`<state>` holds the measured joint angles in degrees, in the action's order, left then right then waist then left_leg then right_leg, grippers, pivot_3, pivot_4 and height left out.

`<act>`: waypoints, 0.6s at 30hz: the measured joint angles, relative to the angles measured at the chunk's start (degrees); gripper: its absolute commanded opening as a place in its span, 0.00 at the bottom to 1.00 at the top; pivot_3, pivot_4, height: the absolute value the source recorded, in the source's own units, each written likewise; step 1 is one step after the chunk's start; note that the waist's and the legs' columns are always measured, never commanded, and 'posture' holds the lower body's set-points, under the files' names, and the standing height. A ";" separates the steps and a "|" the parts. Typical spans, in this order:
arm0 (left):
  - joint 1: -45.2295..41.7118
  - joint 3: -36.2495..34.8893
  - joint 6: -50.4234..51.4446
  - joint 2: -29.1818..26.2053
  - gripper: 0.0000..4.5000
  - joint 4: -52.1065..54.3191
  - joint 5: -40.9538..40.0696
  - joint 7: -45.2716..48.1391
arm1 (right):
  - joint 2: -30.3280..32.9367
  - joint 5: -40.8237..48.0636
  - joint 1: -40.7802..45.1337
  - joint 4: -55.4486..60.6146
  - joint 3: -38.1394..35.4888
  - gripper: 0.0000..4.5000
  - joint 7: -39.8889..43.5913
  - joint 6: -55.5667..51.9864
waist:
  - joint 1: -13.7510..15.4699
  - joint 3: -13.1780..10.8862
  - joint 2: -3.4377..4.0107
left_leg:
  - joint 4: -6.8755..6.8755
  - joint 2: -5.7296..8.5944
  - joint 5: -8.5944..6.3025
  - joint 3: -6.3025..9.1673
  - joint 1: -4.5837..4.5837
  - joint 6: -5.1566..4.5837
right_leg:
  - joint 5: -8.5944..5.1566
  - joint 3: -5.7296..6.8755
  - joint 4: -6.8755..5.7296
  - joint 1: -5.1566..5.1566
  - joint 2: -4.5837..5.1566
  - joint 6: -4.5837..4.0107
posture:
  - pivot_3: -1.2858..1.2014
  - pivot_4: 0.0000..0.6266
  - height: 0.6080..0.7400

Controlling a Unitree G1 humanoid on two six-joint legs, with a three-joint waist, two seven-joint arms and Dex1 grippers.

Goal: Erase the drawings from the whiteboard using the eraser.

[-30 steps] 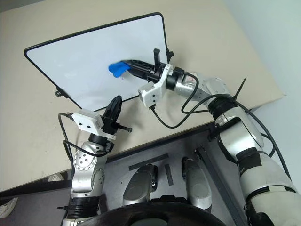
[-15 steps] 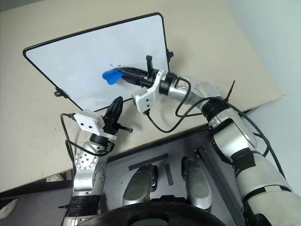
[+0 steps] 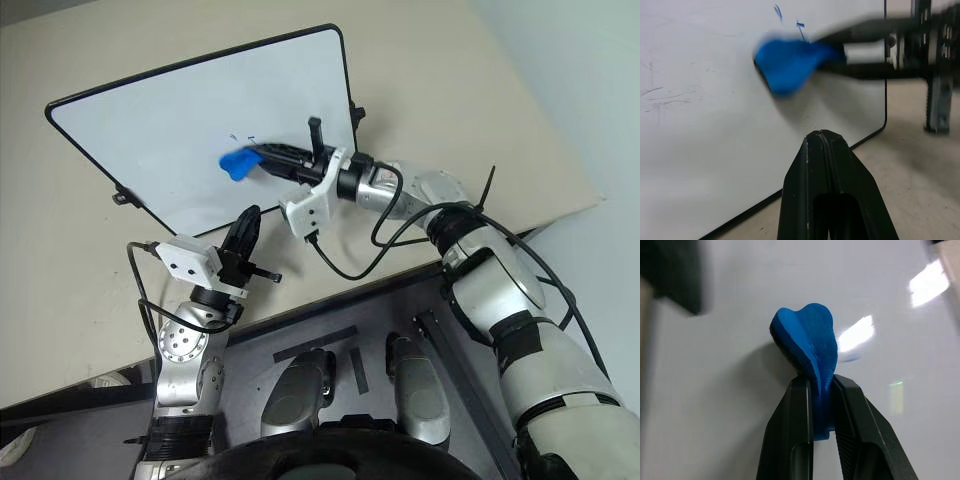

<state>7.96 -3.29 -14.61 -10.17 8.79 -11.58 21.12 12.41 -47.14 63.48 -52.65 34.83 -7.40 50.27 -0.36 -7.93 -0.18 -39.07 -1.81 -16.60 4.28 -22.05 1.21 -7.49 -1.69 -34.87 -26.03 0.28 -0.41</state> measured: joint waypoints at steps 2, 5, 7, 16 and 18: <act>-0.01 0.00 0.01 0.00 0.00 0.00 0.00 -0.01 | 0.33 -0.28 1.06 1.03 -0.09 0.07 -1.74 -1.09 | 0.01 0.00 0.00 | 0.01 0.00 0.00 0.00 0.00 0.00 | 0.00 0.00 0.00 -0.01 0.00 0.00 | 0.52 0.24 1.00; -0.03 0.00 0.01 0.01 0.00 0.00 0.00 -0.05 | 0.91 -0.36 1.18 1.57 -0.10 0.07 -3.12 -1.57 | 0.05 0.00 0.00 | -0.01 0.00 0.00 -0.01 -0.01 0.00 | 0.00 0.00 0.01 0.00 0.01 0.00 | 0.52 0.24 1.00; -0.05 0.00 0.02 0.02 0.00 0.00 0.01 -0.15 | 1.13 -0.33 1.01 1.61 -0.09 0.07 -3.16 -1.56 | 0.06 0.00 0.00 | -0.01 0.00 0.00 -0.01 -0.01 0.00 | 0.00 0.00 0.01 0.01 0.01 0.00 | 0.52 0.24 1.00; -0.18 -0.02 0.03 0.07 0.00 0.00 0.13 -0.28 | 1.68 -1.46 -3.98 -0.12 1.77 0.07 -1.98 -2.05 | 0.07 0.00 -0.01 | -0.02 0.00 0.00 -0.01 0.05 0.00 | 0.10 -0.01 0.02 0.06 0.01 -0.01 | 0.52 0.24 1.00; -0.19 -0.02 0.03 0.07 0.00 0.00 0.14 -0.28 | 1.85 -1.54 -4.29 -0.93 2.02 0.07 -1.06 -2.44 | 0.04 0.00 -0.01 | -0.02 0.00 0.00 -0.01 0.06 0.00 | 0.19 -0.01 0.02 0.04 0.01 -0.04 | 0.52 0.24 1.00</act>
<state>7.77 -3.30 -14.59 -10.10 8.79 -11.44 20.84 14.26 -48.68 59.18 -53.58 36.86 -8.45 47.84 -0.32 -7.93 -0.18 -39.08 -1.81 -16.60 4.26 -21.99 1.21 -7.30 -1.70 -34.85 -25.99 0.29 -0.45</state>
